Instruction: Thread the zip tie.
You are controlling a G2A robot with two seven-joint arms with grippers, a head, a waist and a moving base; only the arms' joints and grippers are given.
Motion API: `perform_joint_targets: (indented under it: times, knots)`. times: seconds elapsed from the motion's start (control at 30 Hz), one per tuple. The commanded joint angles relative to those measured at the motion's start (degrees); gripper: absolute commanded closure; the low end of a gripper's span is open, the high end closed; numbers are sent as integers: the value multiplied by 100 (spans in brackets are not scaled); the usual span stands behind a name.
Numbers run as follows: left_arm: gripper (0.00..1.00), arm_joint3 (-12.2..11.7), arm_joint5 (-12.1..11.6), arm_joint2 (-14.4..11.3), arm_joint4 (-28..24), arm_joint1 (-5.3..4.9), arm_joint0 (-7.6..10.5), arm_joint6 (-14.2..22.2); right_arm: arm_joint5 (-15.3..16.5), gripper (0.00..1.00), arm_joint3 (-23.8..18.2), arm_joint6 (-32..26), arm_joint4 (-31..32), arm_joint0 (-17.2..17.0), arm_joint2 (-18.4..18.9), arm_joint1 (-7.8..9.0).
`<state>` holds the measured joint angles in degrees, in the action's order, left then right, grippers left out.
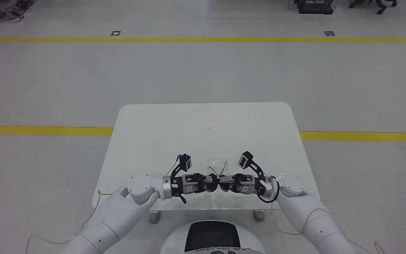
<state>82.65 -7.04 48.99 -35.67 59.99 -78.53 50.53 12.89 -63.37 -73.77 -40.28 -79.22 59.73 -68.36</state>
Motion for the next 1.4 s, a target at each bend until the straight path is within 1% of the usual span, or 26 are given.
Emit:
perform_joint_targets:
  times: [0.0,0.27,0.43,0.77,0.93,1.03,1.1,1.2,1.27,1.37]
  knots:
    - [93,1,1,-6,6,-2,4,-6,6,100,-6,-6,-12,-3,-2,2]
    - [87,6,-21,-18,9,-8,6,-54,-14,100,4,16,-14,-2,-6,12]
    - [86,14,-17,-28,61,-14,11,-104,-19,100,1,31,-34,-7,-2,18]
    - [91,16,-4,-62,121,-20,32,-143,-77,100,36,35,-37,21,-63,14]
    - [87,12,-11,-79,132,-22,39,-147,-72,100,56,50,-47,33,-77,13]
    - [88,6,-12,-88,125,-23,47,-136,-62,100,57,56,-52,33,-81,14]
    - [91,2,-10,-95,119,-24,51,-132,-60,100,56,55,-54,34,-84,15]
    - [92,-5,-18,-101,106,-25,53,-138,-64,100,58,53,-52,33,-87,18]
    - [95,-8,-25,-104,98,-25,54,-142,-66,100,58,54,-50,32,-87,21]
    - [95,-13,-33,-109,91,-26,57,-141,-74,100,54,56,-45,29,-89,25]
